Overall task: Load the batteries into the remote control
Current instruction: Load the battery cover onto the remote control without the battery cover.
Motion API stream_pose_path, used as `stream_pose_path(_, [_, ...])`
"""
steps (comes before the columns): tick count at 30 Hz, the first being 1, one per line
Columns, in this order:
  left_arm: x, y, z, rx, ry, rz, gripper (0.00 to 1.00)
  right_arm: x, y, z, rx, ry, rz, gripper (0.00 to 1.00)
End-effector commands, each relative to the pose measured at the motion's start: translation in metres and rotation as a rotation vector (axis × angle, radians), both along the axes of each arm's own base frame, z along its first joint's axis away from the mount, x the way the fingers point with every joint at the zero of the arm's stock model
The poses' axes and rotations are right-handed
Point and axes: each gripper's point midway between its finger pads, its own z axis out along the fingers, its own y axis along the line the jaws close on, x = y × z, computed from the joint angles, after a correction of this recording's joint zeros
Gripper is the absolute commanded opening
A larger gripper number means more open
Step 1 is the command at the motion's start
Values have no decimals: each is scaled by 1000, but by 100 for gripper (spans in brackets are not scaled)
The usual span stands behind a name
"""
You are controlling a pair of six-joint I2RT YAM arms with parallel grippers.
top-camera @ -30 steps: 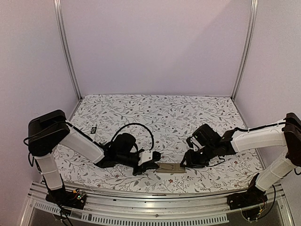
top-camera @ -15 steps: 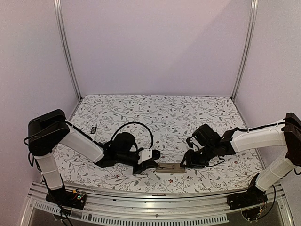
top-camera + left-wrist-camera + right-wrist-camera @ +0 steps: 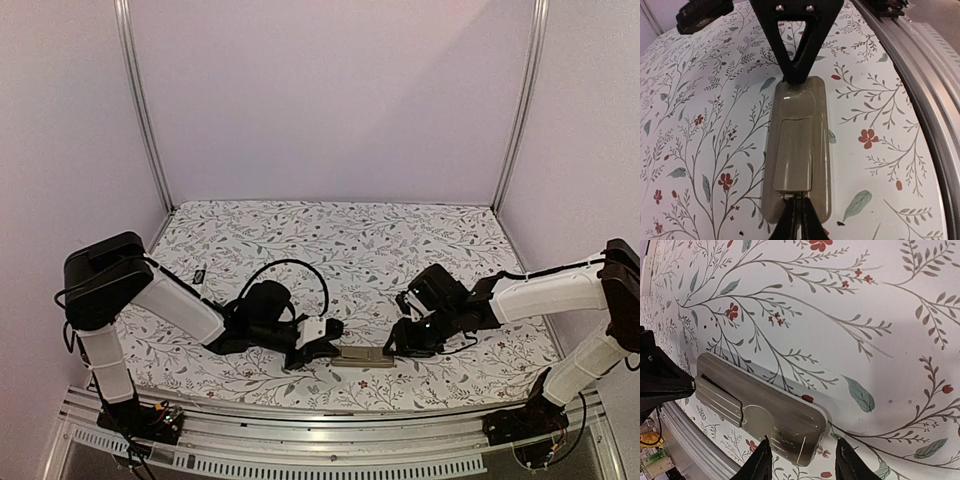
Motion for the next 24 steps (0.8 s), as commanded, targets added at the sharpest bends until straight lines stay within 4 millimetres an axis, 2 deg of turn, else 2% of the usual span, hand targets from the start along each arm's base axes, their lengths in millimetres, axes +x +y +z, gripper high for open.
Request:
stream_pose_path(1, [-4, -1, -6, 17, 23, -18, 4, 4, 0, 3, -8, -14, -3, 42])
stream_pose_path(16, [-7, -5, -6, 26, 22, -33, 4, 7, 1, 5, -16, -27, 6, 42])
stream_pose_path(24, [-11, -5, 1, 14, 17, -44, 4, 11, -3, 9, -45, -50, 9, 42])
